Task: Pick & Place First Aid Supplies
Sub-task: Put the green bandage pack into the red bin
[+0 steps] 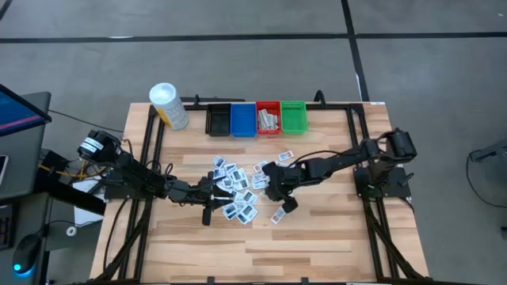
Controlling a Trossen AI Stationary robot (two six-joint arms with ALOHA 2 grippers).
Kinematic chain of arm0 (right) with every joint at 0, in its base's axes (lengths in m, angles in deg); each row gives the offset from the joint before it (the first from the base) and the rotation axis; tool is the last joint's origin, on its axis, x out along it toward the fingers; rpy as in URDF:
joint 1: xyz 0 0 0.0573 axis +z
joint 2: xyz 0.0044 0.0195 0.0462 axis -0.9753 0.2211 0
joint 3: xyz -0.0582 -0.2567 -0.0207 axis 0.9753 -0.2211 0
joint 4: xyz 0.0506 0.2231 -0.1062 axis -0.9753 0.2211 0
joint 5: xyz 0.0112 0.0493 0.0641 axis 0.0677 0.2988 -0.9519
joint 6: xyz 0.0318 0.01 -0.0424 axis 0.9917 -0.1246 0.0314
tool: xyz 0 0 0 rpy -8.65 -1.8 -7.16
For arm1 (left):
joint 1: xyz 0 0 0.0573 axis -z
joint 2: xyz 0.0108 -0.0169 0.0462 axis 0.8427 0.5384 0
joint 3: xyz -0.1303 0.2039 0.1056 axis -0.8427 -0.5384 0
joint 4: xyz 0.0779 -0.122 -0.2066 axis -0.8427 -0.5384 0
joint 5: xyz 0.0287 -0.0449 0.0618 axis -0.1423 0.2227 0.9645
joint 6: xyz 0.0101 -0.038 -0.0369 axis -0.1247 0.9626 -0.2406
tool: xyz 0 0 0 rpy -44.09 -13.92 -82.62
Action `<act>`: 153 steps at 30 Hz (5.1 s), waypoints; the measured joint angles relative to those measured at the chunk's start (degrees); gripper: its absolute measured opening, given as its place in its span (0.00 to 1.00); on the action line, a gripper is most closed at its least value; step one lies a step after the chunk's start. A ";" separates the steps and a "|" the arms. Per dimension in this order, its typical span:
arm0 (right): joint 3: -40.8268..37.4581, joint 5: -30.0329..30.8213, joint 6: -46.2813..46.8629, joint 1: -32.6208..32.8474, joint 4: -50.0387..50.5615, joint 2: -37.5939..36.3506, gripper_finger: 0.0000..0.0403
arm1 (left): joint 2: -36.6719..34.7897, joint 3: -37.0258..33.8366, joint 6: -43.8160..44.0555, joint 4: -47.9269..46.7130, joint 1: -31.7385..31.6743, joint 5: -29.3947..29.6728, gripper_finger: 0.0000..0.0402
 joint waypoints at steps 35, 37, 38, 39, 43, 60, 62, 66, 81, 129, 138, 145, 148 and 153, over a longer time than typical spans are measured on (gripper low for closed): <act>0.54 12.61 13.58 -29.99 -26.25 -0.11 0.00 | 0.00 -0.02 -0.19 -0.02 0.00 0.00 0.23; 0.10 12.62 14.89 -31.56 -25.69 1.21 0.00 | 0.00 -0.02 -0.20 -0.06 0.00 0.02 0.23; 0.20 12.62 15.10 -32.04 -26.97 2.45 0.00 | 0.00 -0.02 -0.20 -0.09 0.00 0.02 0.23; 0.33 12.61 15.12 -32.24 -27.86 3.61 0.00 | 0.00 -0.02 -0.20 -0.09 0.00 0.00 0.23; 0.27 12.64 15.16 -33.73 -28.47 6.30 0.00 | 0.00 -0.02 -0.07 -0.13 0.00 0.01 0.23; 0.26 12.69 16.16 -34.91 -30.68 8.13 0.11 | 0.00 -0.02 -0.20 -0.24 0.00 0.02 0.23; 0.26 12.71 16.16 -34.91 -30.70 8.13 0.15 | 0.00 -0.02 -0.20 -0.24 0.00 0.02 0.23; 0.26 12.89 17.75 -34.92 -30.66 8.13 0.22 | 0.00 -0.02 -0.20 -0.24 0.00 0.02 0.23; 0.26 14.20 8.02 -23.12 -27.61 8.11 0.21 | 0.00 -0.02 -0.20 -0.44 0.00 0.02 0.23; 0.26 4.62 28.39 0.55 7.04 1.55 0.47 | 0.02 -0.02 -0.01 -0.87 0.00 0.02 0.23; -1.50 5.03 29.20 0.72 6.47 1.55 0.52 | 0.02 -0.02 -0.01 -0.87 0.00 0.02 0.23; -2.43 5.04 29.20 0.61 5.82 1.55 0.49 | 0.02 -0.02 -0.02 -0.87 0.01 0.02 0.23; -2.43 5.08 29.19 0.61 5.11 1.55 0.48 | 0.02 -0.02 -0.02 -0.87 0.00 0.02 0.23; -2.43 5.10 29.20 0.61 4.95 1.55 0.46 | 0.02 -0.02 -0.02 -0.87 0.00 0.02 0.23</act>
